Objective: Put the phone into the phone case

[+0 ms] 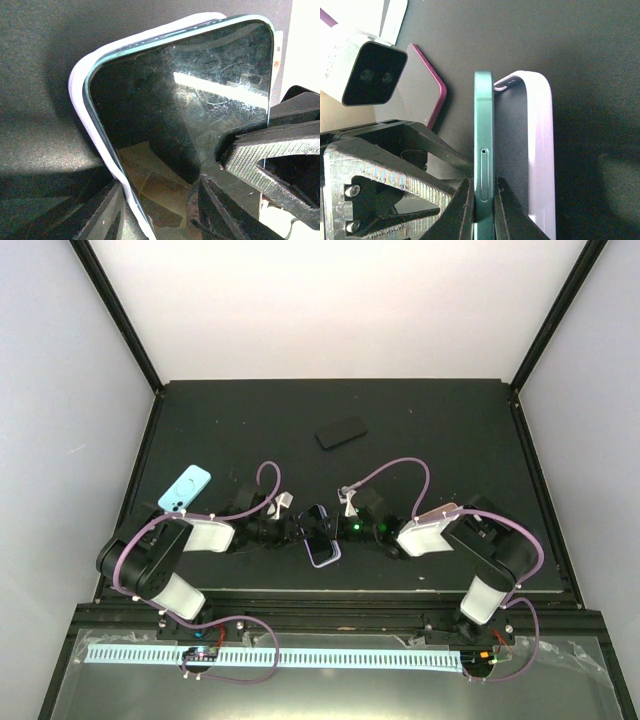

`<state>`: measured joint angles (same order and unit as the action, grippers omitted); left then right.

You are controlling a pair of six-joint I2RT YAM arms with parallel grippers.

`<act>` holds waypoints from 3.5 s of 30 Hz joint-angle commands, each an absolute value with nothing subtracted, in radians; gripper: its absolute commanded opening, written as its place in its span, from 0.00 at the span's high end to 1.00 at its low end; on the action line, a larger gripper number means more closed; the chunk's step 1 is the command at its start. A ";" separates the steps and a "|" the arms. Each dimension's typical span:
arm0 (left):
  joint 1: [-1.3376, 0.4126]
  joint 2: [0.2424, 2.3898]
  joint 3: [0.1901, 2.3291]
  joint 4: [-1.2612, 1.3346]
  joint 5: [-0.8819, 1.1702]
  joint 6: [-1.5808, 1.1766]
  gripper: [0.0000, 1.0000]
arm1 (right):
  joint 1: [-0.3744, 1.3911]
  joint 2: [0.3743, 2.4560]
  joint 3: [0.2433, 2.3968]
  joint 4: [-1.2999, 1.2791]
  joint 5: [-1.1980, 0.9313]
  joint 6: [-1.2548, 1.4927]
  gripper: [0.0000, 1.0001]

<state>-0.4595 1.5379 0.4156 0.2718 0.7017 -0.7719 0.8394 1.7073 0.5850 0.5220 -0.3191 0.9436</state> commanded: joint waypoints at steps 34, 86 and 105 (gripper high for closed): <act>-0.469 1.543 0.414 0.248 0.638 -0.693 0.56 | 0.828 1.560 0.664 0.034 -0.229 0.761 0.50; -0.494 1.467 0.318 0.178 0.575 -0.724 0.64 | 0.793 1.683 0.384 1.056 -0.507 1.307 0.51; -0.496 1.479 0.267 0.189 0.656 -0.819 0.63 | 0.788 1.557 0.439 0.480 -0.352 1.070 0.60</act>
<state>-0.4816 1.4418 0.3267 0.2859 0.6250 -0.7807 0.7948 1.6230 0.3904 0.6994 -0.4419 1.1992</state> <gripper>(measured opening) 0.366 0.426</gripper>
